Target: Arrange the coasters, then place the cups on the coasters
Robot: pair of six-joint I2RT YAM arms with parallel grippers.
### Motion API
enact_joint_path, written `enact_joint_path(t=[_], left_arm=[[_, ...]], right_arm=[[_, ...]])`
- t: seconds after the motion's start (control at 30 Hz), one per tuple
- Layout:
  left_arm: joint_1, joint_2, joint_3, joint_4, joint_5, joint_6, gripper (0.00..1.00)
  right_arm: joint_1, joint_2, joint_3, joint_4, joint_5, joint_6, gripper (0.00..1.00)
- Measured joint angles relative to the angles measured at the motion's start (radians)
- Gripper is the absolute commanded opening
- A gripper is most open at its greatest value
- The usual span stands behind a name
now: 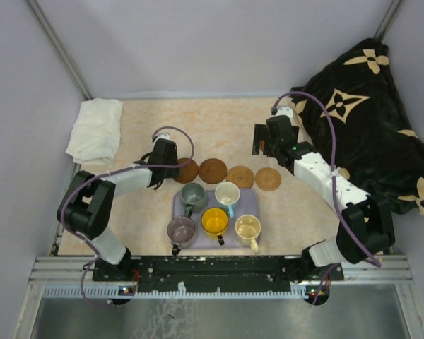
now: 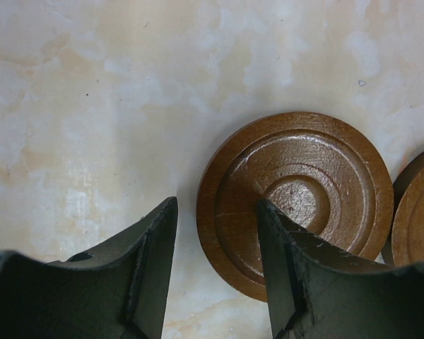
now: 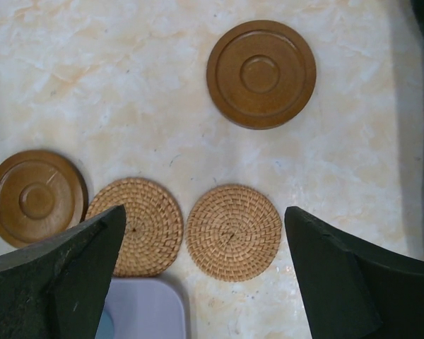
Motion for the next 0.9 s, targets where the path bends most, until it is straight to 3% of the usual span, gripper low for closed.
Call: enact_joint_path(t=[0.23, 0.47, 0.63, 0.9], left_arm=[[-0.005, 0.042, 0.031, 0.005, 0.006, 0.000, 0.53], [-0.006, 0.072, 0.064, -0.003, -0.020, -0.020, 0.41], [0.006, 0.075, 0.072, -0.011, -0.025, -0.040, 0.40], [0.117, 0.079, 0.079, -0.013, -0.002, -0.067, 0.40]], right_arm=[[0.006, -0.065, -0.048, 0.001, -0.048, 0.024, 0.88], [0.030, -0.049, -0.052, -0.001, -0.072, 0.028, 0.70], [0.076, 0.039, -0.020, -0.023, -0.072, 0.017, 0.59], [0.162, 0.224, 0.131, -0.048, -0.074, -0.005, 0.53]])
